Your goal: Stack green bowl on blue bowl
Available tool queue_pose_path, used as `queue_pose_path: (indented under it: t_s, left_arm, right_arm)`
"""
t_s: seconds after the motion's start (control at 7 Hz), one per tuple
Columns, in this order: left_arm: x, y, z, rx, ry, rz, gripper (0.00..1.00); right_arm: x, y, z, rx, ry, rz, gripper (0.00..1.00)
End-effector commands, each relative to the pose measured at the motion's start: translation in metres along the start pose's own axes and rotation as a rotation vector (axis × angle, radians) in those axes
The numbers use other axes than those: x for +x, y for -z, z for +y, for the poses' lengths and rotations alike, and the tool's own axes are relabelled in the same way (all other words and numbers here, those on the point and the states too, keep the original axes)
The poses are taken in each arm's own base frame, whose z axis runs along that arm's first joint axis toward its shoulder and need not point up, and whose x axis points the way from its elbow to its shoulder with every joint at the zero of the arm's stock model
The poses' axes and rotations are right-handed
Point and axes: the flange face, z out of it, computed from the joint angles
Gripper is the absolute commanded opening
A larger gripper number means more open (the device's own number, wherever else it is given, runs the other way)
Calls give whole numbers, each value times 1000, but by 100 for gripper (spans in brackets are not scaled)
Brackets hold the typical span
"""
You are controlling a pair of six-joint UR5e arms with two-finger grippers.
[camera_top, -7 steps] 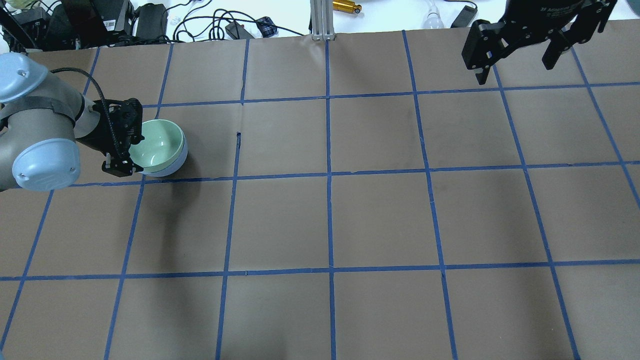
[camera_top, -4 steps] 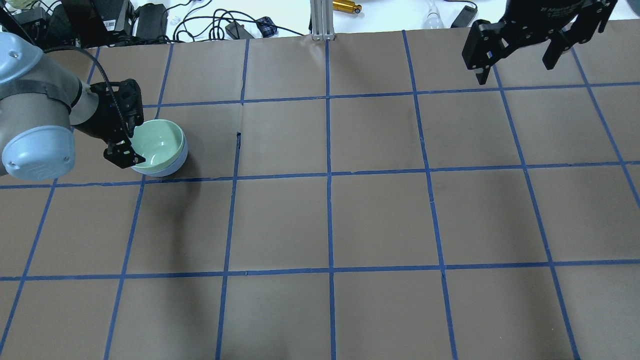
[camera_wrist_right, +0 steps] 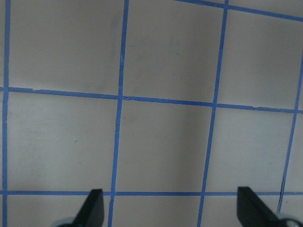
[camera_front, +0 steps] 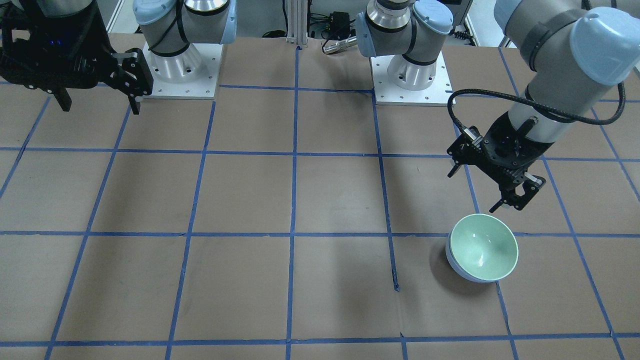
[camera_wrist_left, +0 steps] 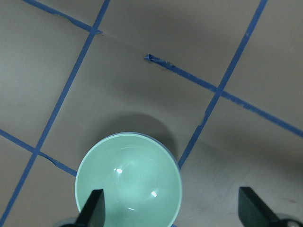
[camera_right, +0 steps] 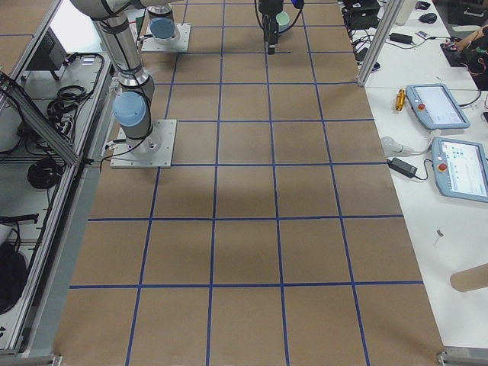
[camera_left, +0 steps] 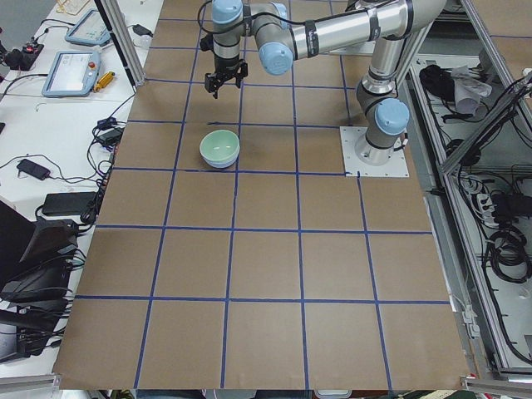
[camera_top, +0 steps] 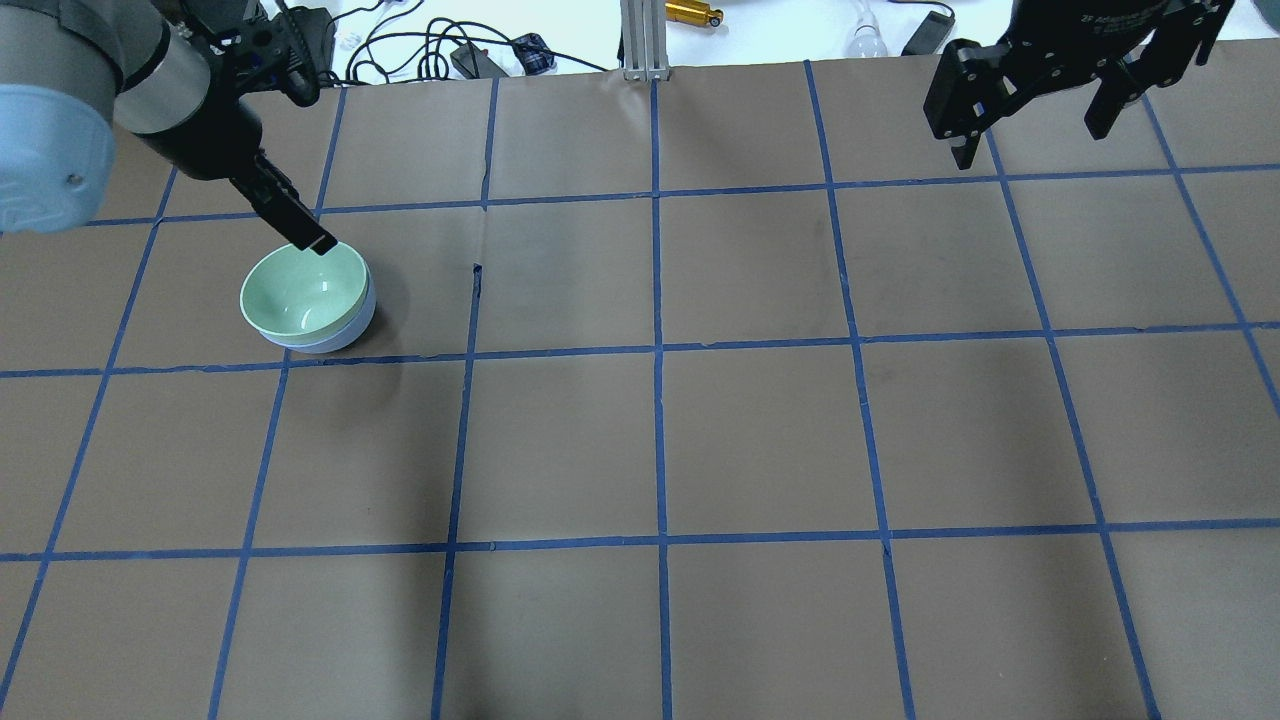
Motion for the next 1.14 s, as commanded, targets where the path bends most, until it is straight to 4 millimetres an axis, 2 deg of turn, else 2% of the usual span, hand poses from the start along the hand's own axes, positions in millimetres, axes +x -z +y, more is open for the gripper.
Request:
queue_pose_path:
  t_s: [0.0, 0.29, 0.57, 0.86, 1.0]
  left_arm:
    - [51, 29, -38, 16, 223, -17, 100]
    - [72, 50, -35, 12, 473, -47, 100]
    - [86, 68, -23, 2, 619, -78, 100]
    - [93, 76, -16, -15, 721, -79, 100]
    - [88, 64, -20, -46, 761, -67, 100]
  right_arm:
    - [0, 0, 0, 0, 0, 0, 100]
    - [0, 0, 0, 0, 0, -1, 100]
    - [0, 0, 0, 0, 0, 0, 100]
    - [0, 0, 0, 0, 0, -1, 100]
    - [0, 0, 0, 0, 0, 0, 100]
